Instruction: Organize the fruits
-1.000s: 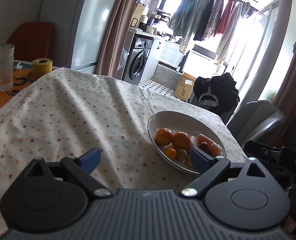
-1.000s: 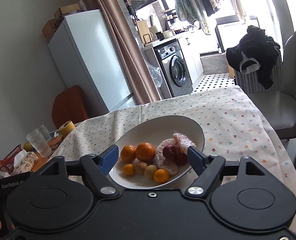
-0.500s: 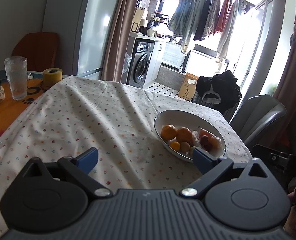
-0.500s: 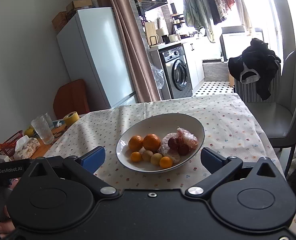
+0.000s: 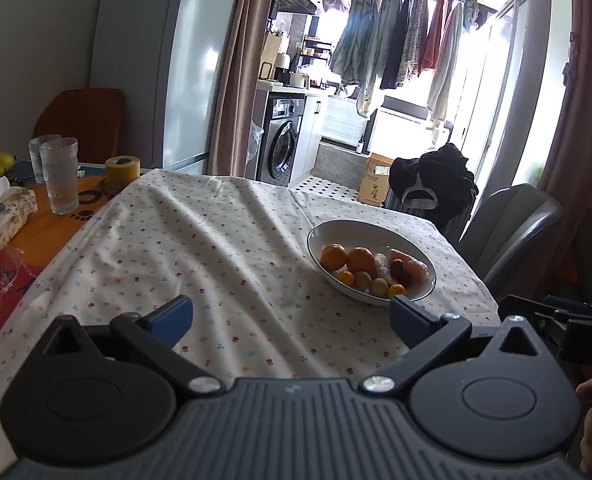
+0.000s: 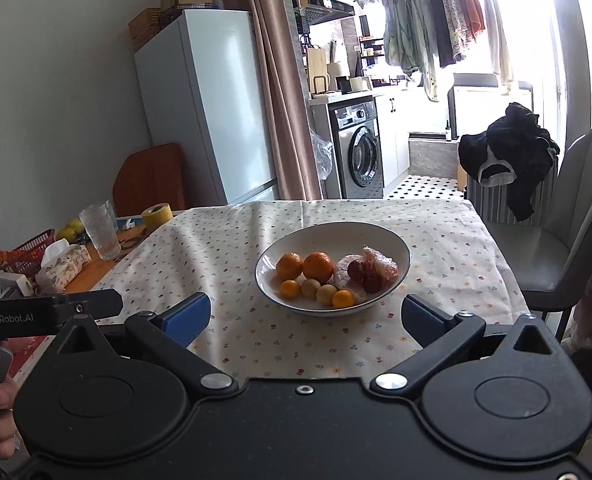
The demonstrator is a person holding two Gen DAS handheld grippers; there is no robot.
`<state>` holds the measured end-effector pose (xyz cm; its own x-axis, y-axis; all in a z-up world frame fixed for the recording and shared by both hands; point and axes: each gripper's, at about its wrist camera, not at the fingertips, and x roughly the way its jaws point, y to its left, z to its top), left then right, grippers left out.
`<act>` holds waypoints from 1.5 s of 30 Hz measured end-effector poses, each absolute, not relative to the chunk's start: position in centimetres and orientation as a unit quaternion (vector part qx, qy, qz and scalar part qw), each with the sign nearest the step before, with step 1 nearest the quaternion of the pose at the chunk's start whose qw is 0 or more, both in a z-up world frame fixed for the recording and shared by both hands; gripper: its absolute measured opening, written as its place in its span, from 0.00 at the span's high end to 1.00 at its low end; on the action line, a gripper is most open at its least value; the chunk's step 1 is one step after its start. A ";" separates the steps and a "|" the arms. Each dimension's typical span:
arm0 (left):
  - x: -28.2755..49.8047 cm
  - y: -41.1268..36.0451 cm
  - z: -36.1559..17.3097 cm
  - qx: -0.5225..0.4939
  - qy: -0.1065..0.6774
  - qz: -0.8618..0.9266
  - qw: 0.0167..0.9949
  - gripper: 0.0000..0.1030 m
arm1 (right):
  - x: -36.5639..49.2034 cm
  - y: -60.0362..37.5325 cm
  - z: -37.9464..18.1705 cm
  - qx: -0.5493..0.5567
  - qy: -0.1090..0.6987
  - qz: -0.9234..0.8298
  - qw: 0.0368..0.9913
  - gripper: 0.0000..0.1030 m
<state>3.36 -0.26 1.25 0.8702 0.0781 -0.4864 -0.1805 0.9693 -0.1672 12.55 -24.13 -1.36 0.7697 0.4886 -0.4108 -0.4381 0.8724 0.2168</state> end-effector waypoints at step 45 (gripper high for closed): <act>-1.9 -2.0 2.5 -0.054 0.254 0.034 0.965 0.00 | 5.0 -25.1 0.0 0.037 0.260 0.225 0.938 0.00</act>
<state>-1.89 -2.05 2.51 0.8688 0.0393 -0.4936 -0.0936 0.9919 -0.0858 5.05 -25.09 0.01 0.7635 0.4424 -0.4705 -0.4039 0.8956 0.1867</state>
